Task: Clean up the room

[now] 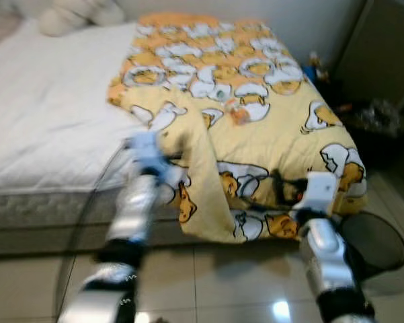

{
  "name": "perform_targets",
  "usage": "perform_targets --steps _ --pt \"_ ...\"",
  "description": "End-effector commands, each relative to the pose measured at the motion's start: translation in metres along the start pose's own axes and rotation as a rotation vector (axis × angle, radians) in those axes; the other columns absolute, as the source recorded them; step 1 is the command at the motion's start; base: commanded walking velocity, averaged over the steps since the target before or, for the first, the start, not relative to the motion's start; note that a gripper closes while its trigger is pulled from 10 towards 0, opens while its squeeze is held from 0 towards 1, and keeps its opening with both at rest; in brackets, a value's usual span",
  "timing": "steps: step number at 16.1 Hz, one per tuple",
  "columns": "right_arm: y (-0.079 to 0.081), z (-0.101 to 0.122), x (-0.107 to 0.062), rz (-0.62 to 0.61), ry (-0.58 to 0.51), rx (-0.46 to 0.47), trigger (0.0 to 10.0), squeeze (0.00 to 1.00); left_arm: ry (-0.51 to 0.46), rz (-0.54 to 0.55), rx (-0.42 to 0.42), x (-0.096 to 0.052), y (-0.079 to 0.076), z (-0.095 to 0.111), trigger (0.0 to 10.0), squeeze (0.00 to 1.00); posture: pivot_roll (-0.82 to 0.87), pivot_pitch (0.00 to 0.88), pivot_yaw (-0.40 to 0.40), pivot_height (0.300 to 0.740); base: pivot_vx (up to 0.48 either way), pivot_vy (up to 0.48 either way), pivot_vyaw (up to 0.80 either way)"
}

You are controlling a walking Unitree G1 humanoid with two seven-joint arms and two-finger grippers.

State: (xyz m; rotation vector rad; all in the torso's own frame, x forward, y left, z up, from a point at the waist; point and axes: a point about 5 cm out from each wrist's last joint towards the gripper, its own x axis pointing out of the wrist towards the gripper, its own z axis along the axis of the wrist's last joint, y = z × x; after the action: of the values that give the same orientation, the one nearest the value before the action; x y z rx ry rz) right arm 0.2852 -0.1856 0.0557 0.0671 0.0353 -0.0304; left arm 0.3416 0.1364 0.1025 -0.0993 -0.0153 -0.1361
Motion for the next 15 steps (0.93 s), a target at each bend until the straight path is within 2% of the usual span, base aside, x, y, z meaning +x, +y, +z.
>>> perform_targets --steps 1,3,4,5,7,8,9,12,15 --pt "-0.017 0.008 -0.011 -0.042 -0.043 0.006 10.0 0.00 -0.037 -0.068 0.062 -0.011 -0.011 0.003 10.0 0.00 -0.02 0.000 0.019 0.736 0.480 0.000 0.00" --pt "-0.020 0.003 -0.032 0.009 -0.033 -0.036 10.0 0.00 -0.020 -0.101 0.090 -0.039 -0.003 -0.005 10.0 0.00 -0.01 0.000 0.013 0.736 0.480 0.000 0.00" --pt "-0.023 -0.001 -0.038 0.006 -0.016 -0.042 10.0 0.00 -0.018 -0.098 0.071 -0.045 -0.003 -0.005 10.0 0.00 -0.01 0.000 0.007 0.736 0.480 0.000 0.00" --pt "-0.024 -0.003 -0.039 0.002 -0.008 -0.042 10.0 0.00 -0.024 -0.090 0.064 -0.043 -0.004 -0.004 10.0 0.00 -0.01 0.000 0.007 0.736 0.480 0.000 0.00" --pt "-0.016 -0.005 -0.028 0.003 0.004 -0.023 10.0 0.00 -0.028 -0.074 0.057 -0.023 -0.010 -0.001 10.0 0.00 0.00 0.000 0.008 0.736 0.456 0.000 0.00" --pt "-0.013 -0.001 -0.023 0.009 -0.008 -0.019 10.0 0.00 -0.017 -0.065 -0.084 -0.016 -0.011 0.001 10.0 0.00 0.00 0.000 0.009 0.736 0.401 -0.259 0.00" --pt "-0.010 0.003 -0.020 0.010 -0.018 -0.012 10.0 0.00 -0.017 -0.077 -0.098 -0.015 -0.011 0.005 10.0 0.00 -0.01 0.000 0.018 0.736 0.401 -0.262 0.00" --pt "-0.006 0.005 -0.020 0.025 -0.022 -0.007 10.0 0.00 0.001 -0.089 -0.010 -0.023 -0.008 0.000 10.0 0.00 0.00 0.000 0.022 0.736 0.401 -0.259 0.00" --pt "-0.002 -0.003 -0.025 0.040 0.005 -0.007 10.0 0.00 0.012 -0.106 -0.014 -0.025 -0.008 -0.002 10.0 0.00 0.01 0.000 0.017 0.736 0.402 -0.256 0.00"
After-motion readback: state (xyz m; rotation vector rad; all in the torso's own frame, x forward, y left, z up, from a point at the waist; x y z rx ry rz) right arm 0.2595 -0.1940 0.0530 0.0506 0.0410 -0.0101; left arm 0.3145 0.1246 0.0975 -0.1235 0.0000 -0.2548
